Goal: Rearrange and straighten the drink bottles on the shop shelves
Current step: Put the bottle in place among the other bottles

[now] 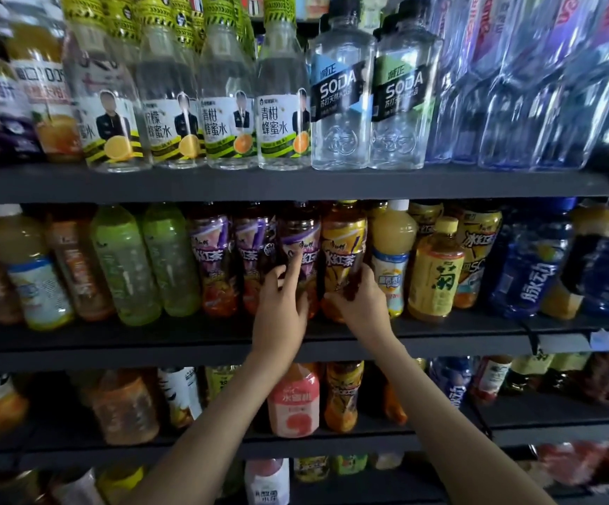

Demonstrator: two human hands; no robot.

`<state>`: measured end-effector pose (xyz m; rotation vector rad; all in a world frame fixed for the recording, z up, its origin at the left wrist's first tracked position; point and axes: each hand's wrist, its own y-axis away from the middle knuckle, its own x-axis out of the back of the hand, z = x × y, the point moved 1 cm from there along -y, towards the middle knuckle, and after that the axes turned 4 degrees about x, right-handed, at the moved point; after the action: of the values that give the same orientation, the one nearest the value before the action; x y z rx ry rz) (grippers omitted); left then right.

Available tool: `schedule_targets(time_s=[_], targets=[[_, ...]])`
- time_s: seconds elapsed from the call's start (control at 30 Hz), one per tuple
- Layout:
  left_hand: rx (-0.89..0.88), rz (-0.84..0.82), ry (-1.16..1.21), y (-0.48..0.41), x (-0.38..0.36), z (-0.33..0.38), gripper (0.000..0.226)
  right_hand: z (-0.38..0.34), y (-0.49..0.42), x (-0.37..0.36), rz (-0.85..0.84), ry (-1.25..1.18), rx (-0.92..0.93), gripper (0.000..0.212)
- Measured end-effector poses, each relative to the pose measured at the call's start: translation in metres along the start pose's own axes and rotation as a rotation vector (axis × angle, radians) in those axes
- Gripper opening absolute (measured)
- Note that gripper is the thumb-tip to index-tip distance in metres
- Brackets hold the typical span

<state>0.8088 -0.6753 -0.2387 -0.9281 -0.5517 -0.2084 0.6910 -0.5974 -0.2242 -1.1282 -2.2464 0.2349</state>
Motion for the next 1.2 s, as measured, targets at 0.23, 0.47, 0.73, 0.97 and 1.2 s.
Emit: schedule_targets(time_s=[0.23, 0.47, 0.73, 0.97, 1.2], targets=[[0.047, -0.054, -0.039, 0.000, -0.017, -0.009, 0.108, 0.005, -0.015, -0.013, 0.016, 0.052, -0.042, 0.053], [-0.102, 0.104, -0.059, 0.006, -0.021, -0.012, 0.097, 0.003, 0.014, 0.003, 0.246, 0.101, 0.049, 0.038], [-0.238, 0.080, -0.074, 0.007, -0.032, 0.010, 0.081, 0.018, 0.002, 0.019, 0.424, 0.097, -0.045, 0.068], [-0.220, 0.015, 0.002, 0.009, -0.017, 0.007, 0.073, 0.022, -0.020, 0.015, 0.431, 0.100, -0.094, 0.060], [-0.214, -0.042, 0.152, 0.013, -0.003, 0.007, 0.062, 0.013, 0.012, 0.020, 0.438, 0.050, -0.031, 0.060]])
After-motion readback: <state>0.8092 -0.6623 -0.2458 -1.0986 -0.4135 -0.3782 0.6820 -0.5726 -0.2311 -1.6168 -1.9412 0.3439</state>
